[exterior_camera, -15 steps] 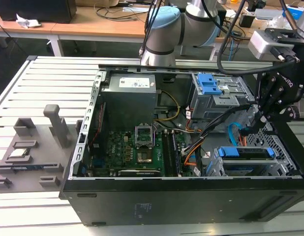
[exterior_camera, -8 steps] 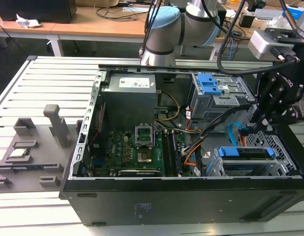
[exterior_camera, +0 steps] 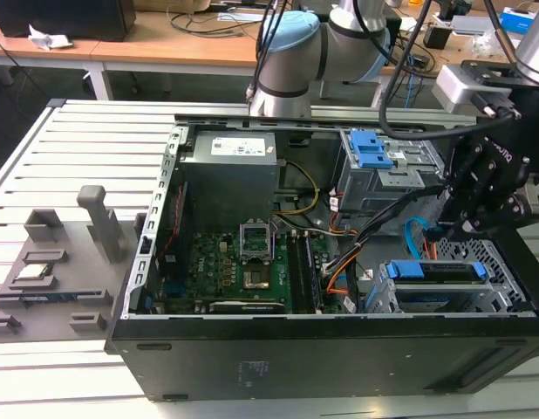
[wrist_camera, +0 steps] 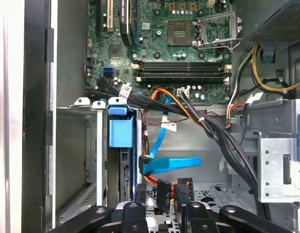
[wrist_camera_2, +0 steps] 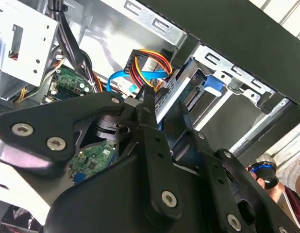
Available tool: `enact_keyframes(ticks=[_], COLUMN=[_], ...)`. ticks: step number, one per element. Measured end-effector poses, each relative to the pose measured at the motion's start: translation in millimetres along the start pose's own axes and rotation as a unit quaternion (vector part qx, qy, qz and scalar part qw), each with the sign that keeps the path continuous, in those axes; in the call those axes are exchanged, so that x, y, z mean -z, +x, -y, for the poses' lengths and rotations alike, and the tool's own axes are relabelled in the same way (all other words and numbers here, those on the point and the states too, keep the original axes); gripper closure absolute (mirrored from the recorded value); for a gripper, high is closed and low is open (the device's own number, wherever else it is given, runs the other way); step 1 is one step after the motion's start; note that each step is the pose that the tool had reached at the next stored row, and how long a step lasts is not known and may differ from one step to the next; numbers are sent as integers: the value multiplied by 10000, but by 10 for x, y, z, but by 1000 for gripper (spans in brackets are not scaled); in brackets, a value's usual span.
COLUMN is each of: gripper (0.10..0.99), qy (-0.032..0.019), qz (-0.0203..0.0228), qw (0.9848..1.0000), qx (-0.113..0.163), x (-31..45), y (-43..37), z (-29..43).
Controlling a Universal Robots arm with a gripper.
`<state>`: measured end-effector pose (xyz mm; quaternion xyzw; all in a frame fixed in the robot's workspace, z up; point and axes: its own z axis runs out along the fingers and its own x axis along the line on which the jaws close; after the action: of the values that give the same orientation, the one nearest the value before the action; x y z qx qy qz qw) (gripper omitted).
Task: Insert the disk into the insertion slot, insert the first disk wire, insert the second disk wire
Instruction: 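Insert the first disk wire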
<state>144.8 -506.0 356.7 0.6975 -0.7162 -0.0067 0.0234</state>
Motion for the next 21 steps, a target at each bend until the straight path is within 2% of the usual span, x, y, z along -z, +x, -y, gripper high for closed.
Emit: enact_keyframes(ticks=[2, 6, 7, 8, 14, 21], gripper=[725, 737, 804, 918, 918, 918], qy=[0, 0, 0, 0, 0, 1], qz=[-3, -16, -19, -21, -32, -32], qw=[10000, 10000, 10000, 10000, 10000, 10000], qx=[0, -1, -1, -1, -2, -1], x=[-25, -26, -26, -27, -27, -48], y=[-7, -7, -7, -7, 1, 206], z=[1, 1, 1, 1, 1, 8])
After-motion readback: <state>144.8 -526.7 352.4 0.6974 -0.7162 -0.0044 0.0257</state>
